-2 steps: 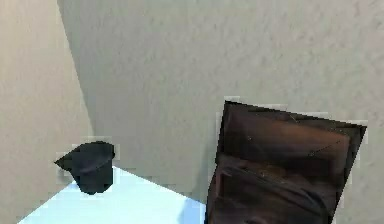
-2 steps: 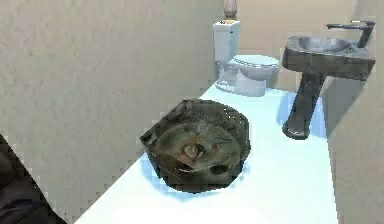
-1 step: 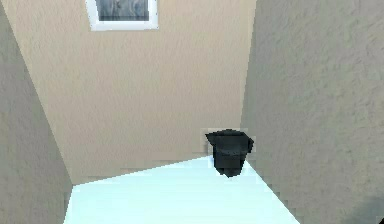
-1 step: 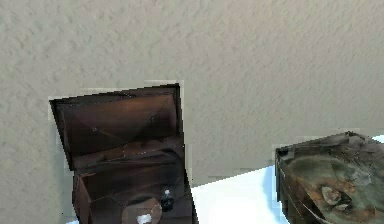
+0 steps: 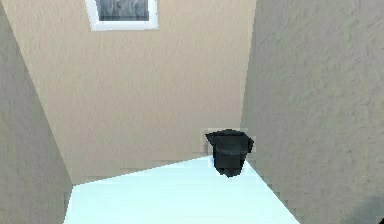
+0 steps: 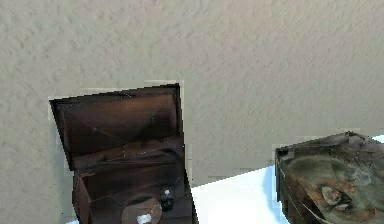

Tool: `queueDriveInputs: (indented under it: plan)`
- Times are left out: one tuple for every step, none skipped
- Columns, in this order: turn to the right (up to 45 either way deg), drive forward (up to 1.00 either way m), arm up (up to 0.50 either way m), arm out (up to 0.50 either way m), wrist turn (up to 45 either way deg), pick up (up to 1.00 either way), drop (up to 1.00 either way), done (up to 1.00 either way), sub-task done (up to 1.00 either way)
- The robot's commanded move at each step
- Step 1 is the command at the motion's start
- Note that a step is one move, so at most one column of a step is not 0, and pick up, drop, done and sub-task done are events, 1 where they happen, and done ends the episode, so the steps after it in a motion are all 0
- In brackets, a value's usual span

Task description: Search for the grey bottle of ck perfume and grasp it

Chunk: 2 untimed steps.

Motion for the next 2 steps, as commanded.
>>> queueDriveInputs:
  plan:
    - [0.0,0.00,0.00,0.46,0.0,0.00,0.00,0.00,0.00]
    - [0.0,0.00,0.00,0.00,45.0,0.00,0.00,0.00,0.00]
